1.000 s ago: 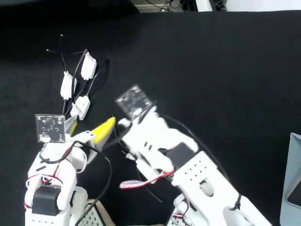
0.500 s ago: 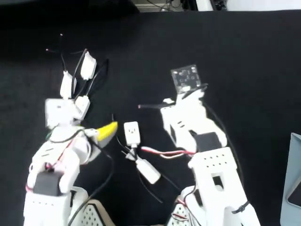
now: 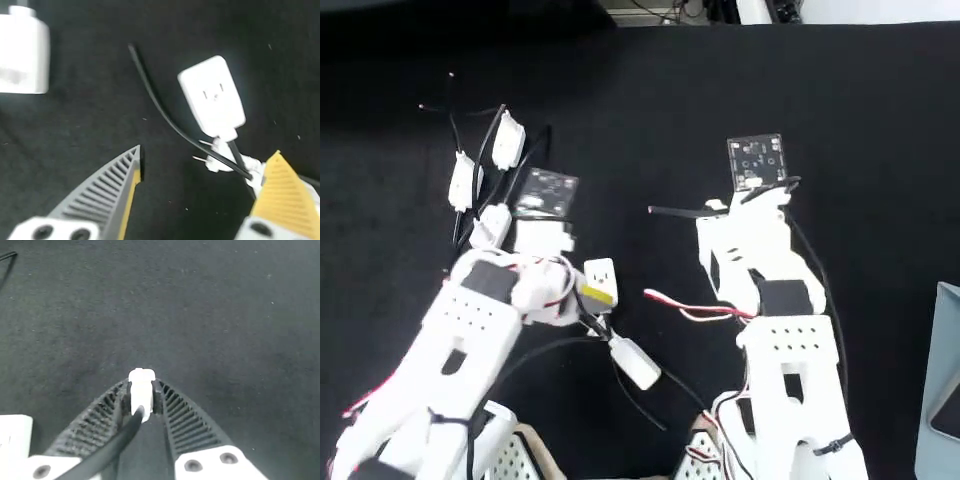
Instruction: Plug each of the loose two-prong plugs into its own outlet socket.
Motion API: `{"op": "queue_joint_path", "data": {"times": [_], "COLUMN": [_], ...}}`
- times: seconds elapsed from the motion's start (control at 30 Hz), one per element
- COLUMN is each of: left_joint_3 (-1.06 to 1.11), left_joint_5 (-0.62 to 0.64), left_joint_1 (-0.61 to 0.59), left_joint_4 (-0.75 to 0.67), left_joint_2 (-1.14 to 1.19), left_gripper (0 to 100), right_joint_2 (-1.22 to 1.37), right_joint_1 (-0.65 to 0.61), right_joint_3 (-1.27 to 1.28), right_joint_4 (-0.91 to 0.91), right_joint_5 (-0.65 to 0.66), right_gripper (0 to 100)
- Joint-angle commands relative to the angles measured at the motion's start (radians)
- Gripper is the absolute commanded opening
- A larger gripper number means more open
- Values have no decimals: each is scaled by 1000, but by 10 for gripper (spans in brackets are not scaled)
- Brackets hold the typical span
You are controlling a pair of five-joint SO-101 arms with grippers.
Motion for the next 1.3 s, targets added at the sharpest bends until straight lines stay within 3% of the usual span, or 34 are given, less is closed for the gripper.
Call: {"op": "queue_joint_path", "data": {"times": [0.0,0.1,0.17,0.33,0.5,0.63,0.83,1.27], "left_joint_3": [-62,-58,-58,-68,-41,-45,7,139], "left_joint_5": [-9,-21,-103,-393,-818,-970,-1007,-1007], "left_joint_1": [82,88,71,-13,-12,10,85,229], "left_joint_4": [2,2,2,-6,-6,-11,-169,-325], "left_joint_2": [54,55,55,55,55,55,66,68], "left_gripper": [374,374,374,327,292,294,294,289], "right_joint_2": [-19,-19,-19,-19,-19,-19,-19,-19], "right_joint_1": [43,43,43,41,41,43,43,38], "right_joint_3": [-50,-48,-48,-47,-47,-47,-47,-47], "right_joint_4": [-23,-23,-23,-23,-23,-23,-20,-20], "right_joint_5": [6,6,5,3,6,6,6,6], "right_gripper": [11,11,11,11,11,11,11,11]}}
